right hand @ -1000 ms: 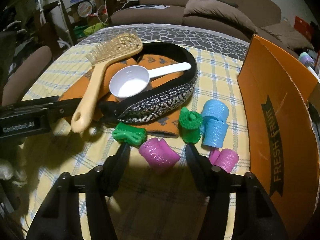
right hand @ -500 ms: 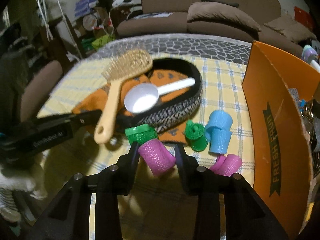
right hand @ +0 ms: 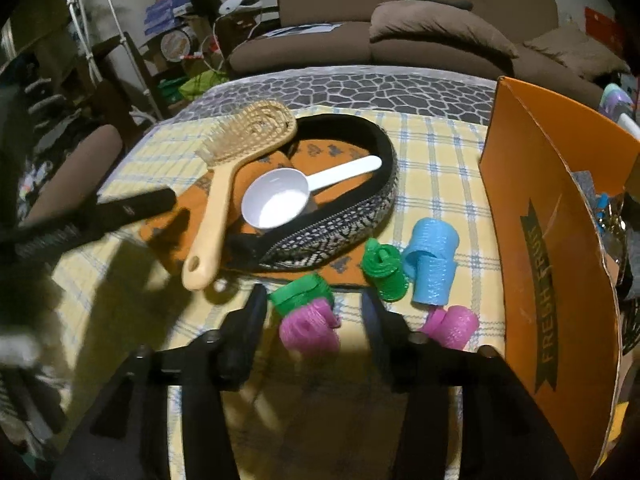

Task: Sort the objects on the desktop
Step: 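Grasp the pink curler with the left tool while right grasps the green curler, then lift both curlers and carry them over the orange box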

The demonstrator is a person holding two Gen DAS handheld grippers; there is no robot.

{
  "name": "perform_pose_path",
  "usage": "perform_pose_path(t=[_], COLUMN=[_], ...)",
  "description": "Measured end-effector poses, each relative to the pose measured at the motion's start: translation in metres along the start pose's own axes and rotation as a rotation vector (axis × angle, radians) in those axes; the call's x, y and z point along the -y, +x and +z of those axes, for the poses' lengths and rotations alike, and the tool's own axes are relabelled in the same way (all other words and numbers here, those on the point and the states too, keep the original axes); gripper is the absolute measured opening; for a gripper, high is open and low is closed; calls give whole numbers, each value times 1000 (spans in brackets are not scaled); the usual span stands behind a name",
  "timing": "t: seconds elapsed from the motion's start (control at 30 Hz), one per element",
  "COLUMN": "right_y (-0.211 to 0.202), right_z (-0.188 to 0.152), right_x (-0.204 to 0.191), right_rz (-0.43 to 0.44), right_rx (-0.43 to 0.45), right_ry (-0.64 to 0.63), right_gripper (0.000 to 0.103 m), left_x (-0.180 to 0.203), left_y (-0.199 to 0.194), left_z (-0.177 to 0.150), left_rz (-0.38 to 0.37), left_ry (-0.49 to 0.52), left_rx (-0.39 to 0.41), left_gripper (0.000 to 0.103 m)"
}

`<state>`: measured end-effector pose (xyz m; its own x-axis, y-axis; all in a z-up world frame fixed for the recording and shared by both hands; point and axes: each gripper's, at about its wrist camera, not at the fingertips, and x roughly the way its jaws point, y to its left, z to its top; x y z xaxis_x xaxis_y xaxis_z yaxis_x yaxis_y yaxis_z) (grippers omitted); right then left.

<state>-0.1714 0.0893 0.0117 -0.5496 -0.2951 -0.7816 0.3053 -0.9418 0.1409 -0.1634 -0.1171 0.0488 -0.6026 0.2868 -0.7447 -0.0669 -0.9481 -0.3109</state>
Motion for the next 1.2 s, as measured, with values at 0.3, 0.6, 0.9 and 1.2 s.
perform_pose_path(t=[0.3, 0.6, 0.9, 1.2], right_y=[15, 1, -42, -86], right_z=[-7, -3, 11, 22], right_x=[-2, 4, 24, 44], right_rz=[-15, 46, 162, 129], right_rx=[-41, -12, 90, 177], right_ry=[-31, -6, 106, 146], right_gripper=[42, 29, 29, 29], left_x=[18, 37, 57, 104], left_y=[-4, -6, -7, -2], left_z=[2, -1, -5, -28], left_rz=[-50, -94, -155, -207], left_ry=[51, 101, 163, 340], left_rx=[4, -11, -40, -59], left_gripper=[42, 42, 42, 42])
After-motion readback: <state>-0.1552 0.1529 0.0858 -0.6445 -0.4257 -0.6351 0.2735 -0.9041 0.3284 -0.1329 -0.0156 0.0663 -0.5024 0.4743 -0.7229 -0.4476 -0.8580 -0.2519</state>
